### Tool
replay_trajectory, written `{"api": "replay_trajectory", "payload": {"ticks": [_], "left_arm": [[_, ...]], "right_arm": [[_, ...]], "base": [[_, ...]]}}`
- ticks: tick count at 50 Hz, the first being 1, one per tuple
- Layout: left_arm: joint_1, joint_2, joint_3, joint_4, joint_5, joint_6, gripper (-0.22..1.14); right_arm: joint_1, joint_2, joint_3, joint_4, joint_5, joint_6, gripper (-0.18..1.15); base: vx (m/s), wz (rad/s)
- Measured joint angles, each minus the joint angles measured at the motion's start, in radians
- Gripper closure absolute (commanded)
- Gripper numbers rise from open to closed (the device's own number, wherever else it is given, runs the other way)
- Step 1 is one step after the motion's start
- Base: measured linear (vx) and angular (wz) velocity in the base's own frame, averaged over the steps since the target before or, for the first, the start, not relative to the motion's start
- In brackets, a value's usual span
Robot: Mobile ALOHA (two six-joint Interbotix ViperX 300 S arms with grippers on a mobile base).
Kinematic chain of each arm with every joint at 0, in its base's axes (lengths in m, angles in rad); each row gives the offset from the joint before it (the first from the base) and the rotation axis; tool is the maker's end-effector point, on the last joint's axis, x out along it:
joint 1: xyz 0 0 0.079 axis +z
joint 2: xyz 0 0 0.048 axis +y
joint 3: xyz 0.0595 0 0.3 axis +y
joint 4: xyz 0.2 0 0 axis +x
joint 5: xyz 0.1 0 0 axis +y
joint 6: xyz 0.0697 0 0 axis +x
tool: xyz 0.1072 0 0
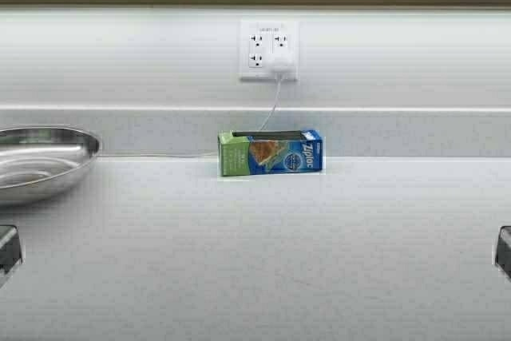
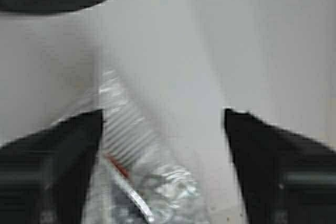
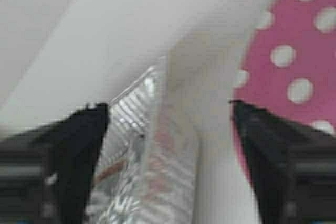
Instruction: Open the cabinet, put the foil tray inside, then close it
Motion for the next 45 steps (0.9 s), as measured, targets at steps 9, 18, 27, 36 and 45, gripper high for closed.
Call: {"api": "replay_trajectory", "payload": {"ticks": [9,18,27,36,45], "left_arm": [[-0.048,-0.121,0.049,0.043,0.130,0.233,1.05],[-0.156,-0.273,0.110,0.014,0.483,0.635,0.84],[-0.179,-0.339,0.161,-0.094,0.577,0.856,0.87],[-0.181,-0.368,0.207,-0.126,0.595,0.933,0.87],[-0.181,-0.356,0.241,-0.126,0.594,0.953,0.87]], "right_arm": [[0.037,-0.095,0.054,-0.074,0.123,-0.184,1.08],[0.112,-0.183,0.124,-0.061,0.233,-0.443,0.82],[0.114,-0.209,0.149,-0.037,0.256,-0.485,0.89],[0.118,-0.250,0.153,-0.049,0.259,-0.491,0.89],[0.117,-0.253,0.153,-0.058,0.268,-0.495,0.89]], "base": [[-0.01,0.00],[-0.05,0.00],[-0.14,-0.02],[-0.20,-0.04],[-0.26,-0.04]]}}
